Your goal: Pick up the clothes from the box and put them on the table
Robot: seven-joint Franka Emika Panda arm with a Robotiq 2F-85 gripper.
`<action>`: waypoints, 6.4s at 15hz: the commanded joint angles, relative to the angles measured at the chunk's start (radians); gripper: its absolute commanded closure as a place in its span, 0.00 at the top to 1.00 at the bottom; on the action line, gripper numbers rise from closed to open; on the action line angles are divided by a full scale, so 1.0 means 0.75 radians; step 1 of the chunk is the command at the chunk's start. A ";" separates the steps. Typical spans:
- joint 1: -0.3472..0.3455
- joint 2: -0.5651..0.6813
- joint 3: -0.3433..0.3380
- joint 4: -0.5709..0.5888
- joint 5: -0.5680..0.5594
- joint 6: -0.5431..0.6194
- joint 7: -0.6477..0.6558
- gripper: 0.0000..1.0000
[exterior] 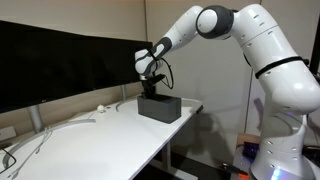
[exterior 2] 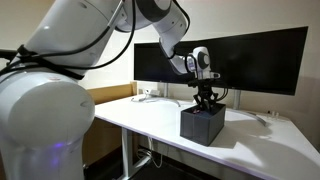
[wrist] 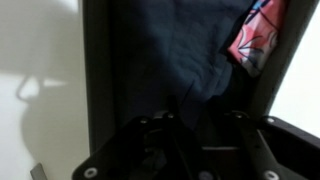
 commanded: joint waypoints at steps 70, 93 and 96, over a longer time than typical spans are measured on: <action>-0.128 0.233 0.005 0.349 0.151 -0.310 -0.021 0.11; 0.008 0.023 -0.020 0.197 0.099 -0.299 0.208 0.59; 0.008 0.062 -0.028 0.202 0.096 -0.317 0.213 0.78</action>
